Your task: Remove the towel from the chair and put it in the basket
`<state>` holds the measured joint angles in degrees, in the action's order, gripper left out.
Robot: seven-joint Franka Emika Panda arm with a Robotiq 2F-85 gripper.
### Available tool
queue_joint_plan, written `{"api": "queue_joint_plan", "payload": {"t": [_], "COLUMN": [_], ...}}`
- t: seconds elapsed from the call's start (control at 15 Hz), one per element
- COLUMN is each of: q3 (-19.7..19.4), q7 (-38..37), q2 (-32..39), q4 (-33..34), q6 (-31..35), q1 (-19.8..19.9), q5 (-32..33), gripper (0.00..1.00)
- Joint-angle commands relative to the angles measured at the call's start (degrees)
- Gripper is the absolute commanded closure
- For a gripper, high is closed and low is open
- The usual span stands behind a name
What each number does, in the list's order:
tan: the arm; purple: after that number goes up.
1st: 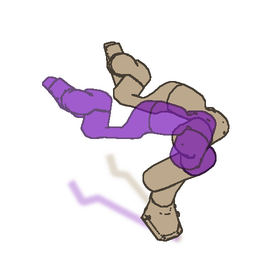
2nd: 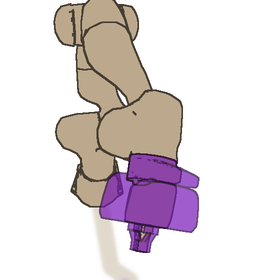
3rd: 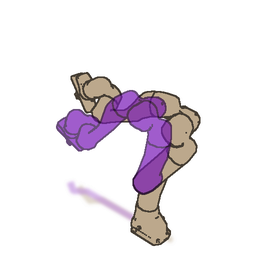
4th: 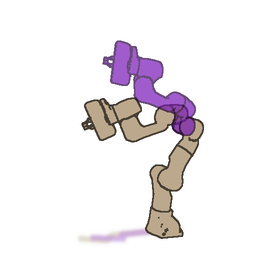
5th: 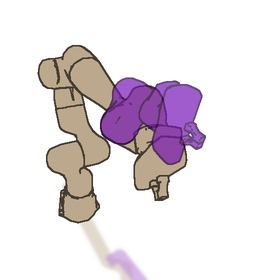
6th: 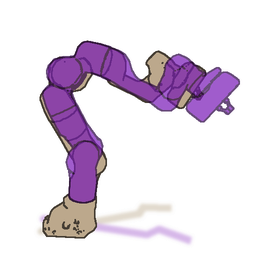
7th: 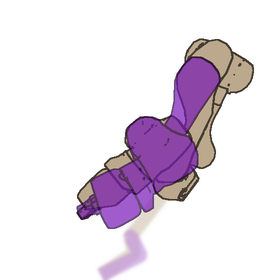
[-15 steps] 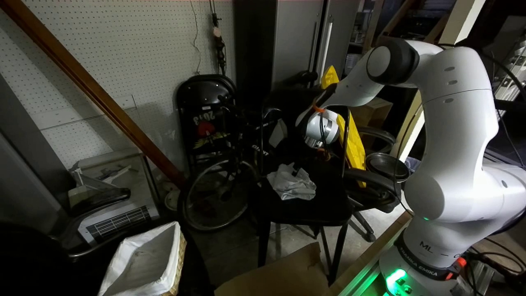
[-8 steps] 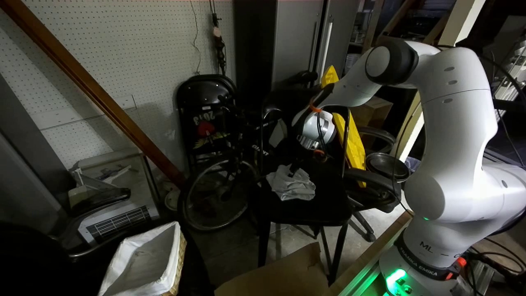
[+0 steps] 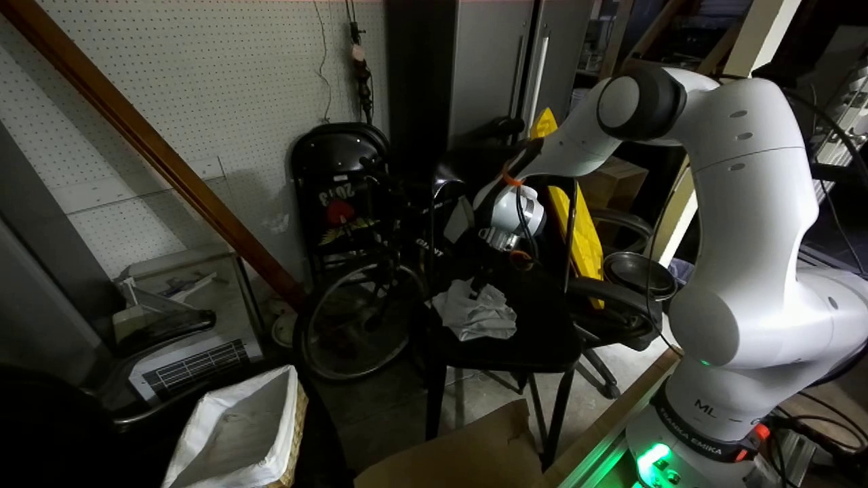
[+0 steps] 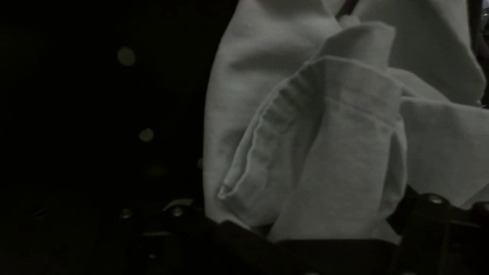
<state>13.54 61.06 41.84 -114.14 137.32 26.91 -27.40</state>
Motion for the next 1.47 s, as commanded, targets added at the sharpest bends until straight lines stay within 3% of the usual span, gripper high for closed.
{"api": "queue_joint_plan", "payload": {"t": [0.0,0.6,1.13,1.4], "q3": [-1.5,-2.1,-0.7,-0.7], "q7": [0.3,-3.1,-4.4,-4.8], "q2": [0.8,-3.7,-15.2,-22.9], "q4": [1.0,-2.3,-9.2,-10.4], "q6": [-1.2,-1.5,-0.8,-2.0], "q1": [-1.8,-3.3,-4.2,-8.1], "q5": [-0.5,-1.3,-6.9,-10.6], "gripper": [0.36,0.99,0.97,0.97]}}
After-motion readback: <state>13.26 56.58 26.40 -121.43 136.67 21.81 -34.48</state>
